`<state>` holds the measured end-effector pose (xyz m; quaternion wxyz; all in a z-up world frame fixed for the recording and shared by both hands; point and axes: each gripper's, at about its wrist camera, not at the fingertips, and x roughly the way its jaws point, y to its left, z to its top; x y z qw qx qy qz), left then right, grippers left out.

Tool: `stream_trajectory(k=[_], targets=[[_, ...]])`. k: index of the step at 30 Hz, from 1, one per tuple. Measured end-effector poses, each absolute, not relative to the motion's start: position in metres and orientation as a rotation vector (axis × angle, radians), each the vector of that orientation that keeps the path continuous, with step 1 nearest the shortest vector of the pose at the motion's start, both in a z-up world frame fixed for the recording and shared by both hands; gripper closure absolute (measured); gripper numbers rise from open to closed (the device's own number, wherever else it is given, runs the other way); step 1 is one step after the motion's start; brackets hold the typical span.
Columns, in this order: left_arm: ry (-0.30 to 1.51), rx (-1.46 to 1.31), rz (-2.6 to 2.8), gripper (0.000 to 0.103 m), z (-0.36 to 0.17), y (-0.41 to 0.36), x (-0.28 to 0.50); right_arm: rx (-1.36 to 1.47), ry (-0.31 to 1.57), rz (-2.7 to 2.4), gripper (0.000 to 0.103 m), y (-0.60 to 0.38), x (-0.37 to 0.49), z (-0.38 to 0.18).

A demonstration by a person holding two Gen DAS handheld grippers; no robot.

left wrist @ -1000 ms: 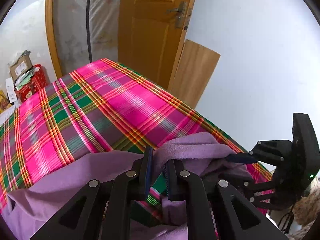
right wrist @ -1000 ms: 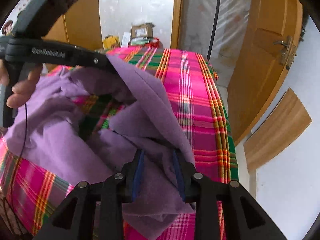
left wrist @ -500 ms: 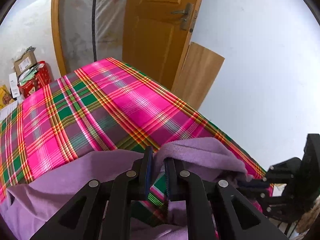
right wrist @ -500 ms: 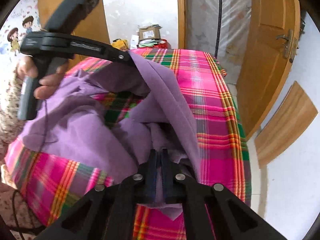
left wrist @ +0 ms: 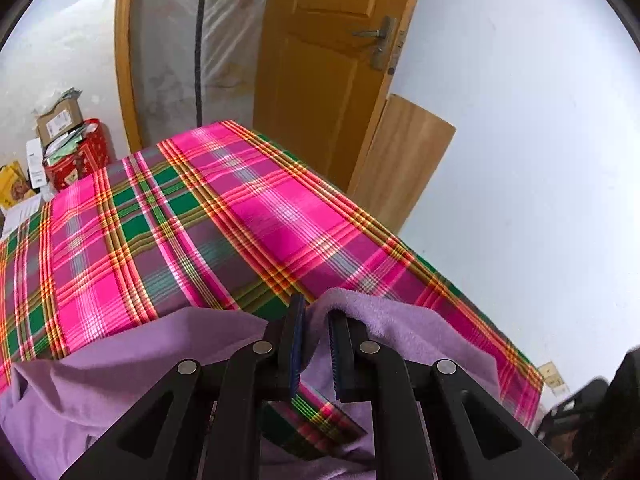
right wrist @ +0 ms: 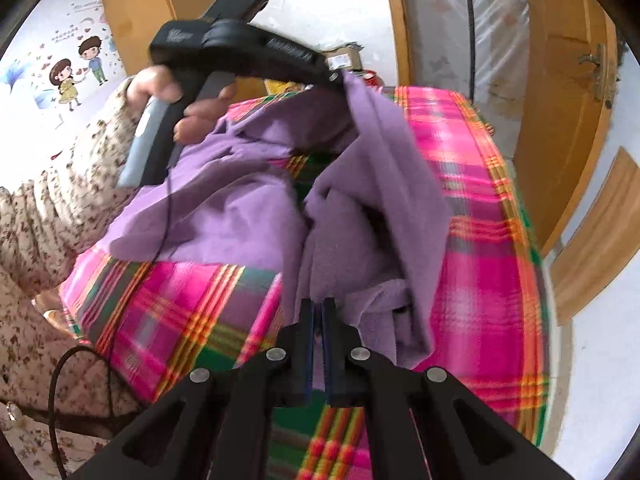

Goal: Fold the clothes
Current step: 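Hold the sweater with the left tool while the right tool pulls a sleeve up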

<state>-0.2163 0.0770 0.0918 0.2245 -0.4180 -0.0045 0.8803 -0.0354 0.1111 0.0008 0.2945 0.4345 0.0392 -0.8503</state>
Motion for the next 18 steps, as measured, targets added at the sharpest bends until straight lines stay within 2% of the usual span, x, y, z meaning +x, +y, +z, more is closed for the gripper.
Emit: stream_trajectory(k=[13, 18], targets=[[-0.046, -1.159, 2.455, 0.091, 0.094, 0.069, -0.215, 1.229, 0.149, -2.155, 0.099, 0.1, -0.028, -0.021], [-0.043, -1.165, 2.443, 0.091, 0.094, 0.068, -0.214, 1.175, 0.2, -2.174, 0.097, 0.102, -0.022, -0.003]])
